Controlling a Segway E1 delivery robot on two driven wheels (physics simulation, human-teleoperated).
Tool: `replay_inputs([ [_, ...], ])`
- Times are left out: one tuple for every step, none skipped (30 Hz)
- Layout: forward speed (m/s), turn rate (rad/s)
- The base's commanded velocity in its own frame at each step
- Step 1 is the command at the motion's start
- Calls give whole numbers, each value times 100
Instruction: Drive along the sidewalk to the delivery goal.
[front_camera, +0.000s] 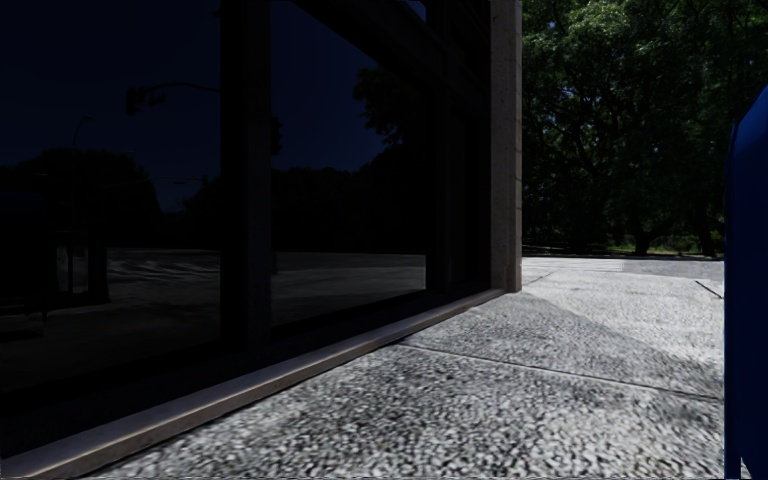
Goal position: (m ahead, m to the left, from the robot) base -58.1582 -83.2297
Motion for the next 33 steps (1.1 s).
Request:
replay_inputs([
  [112, 0],
  [110, 0],
  [110, 0],
  [108, -3],
  [107, -14],
  [107, -18],
  [106, -19],
  [106, -27],
  [106, -27],
  [105, -48],
  [105, -57],
  [105, -60],
  [105, -62],
  [105, -62],
  [105, -62],
  [105, -62],
  [105, -62],
  [105, -62],
  [105, -62],
  [104, -62],
  [104, -62],
  [104, -62],
  [104, -62],
  [104, -62],
  [104, -62],
  [104, -62],
  [104, -62],
  [104, -62],
  [104, -62],
  [104, -55],
  [105, -29],
  [106, -10],
  [107, -4],
])
